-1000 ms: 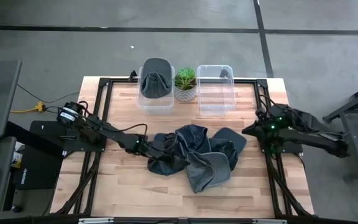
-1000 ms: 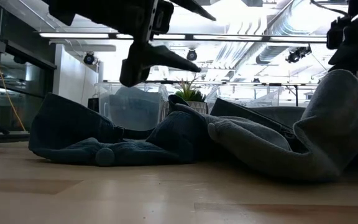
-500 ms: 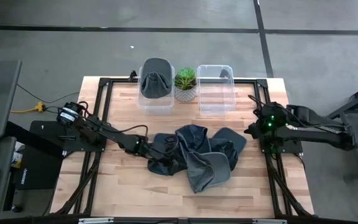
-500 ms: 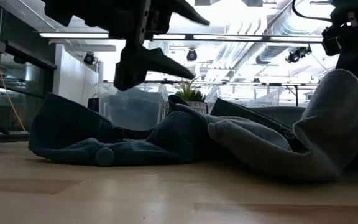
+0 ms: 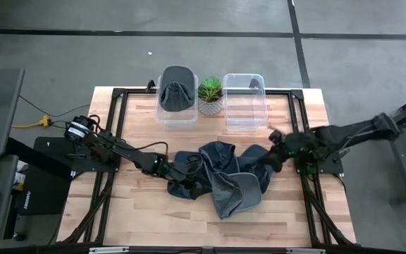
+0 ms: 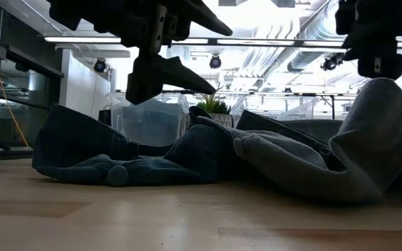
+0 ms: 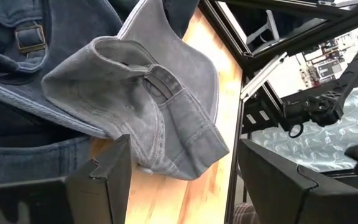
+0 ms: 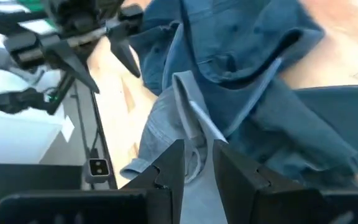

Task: Pick & Place hat
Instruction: Put the gray cap into the left transparent bin

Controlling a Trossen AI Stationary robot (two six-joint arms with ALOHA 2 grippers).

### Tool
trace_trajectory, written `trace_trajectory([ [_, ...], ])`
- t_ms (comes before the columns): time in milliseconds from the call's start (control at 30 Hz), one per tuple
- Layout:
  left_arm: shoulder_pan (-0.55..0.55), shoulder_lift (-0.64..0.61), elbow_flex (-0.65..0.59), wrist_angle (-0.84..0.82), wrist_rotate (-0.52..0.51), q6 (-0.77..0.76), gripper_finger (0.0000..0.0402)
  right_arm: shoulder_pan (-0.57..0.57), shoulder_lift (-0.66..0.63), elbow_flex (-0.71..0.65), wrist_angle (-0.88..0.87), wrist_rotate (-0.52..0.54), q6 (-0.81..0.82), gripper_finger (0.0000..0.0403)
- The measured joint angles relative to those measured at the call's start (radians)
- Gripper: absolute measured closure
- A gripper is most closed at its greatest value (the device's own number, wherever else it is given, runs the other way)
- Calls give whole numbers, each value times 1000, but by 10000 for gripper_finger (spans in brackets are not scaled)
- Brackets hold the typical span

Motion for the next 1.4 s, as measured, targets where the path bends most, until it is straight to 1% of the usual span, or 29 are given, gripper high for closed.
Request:
trace_trajectory([
  [133, 0, 0, 0, 2, 1, -1, 166, 112, 103, 0, 21, 89, 126, 325],
  [233, 0, 0, 0, 2, 13, -1, 166, 219, 154, 0, 17, 161, 244, 325],
  [333, 0, 0, 0, -5, 24, -1, 166, 322, 179, 0, -9, 257, 395, 325],
  [400, 0, 0, -1, -9, 27, 3, 166, 385, 189, 0, -56, 296, 490, 325],
  [533, 0, 0, -7, -17, 32, 15, 166, 506, 202, 0, -83, 369, 646, 325],
  [667, 0, 0, -7, -30, 55, 28, 166, 571, 240, 0, -103, 364, 741, 325],
  [733, 0, 0, -7, -32, 71, 44, 166, 585, 265, 0, -101, 356, 752, 325],
  [867, 0, 0, -7, -32, 72, 51, 166, 598, 315, 0, -89, 306, 775, 324],
  [1000, 1, 0, -7, -32, 76, 69, 166, 621, 334, 0, -85, 282, 776, 316],
  [1133, 1, 0, -7, -35, 95, 69, 166, 643, 334, 0, -81, 285, 781, 284],
  [1400, 14, 0, -7, -36, 99, 69, 166, 679, 369, 0, 17, 267, 857, 192],
])
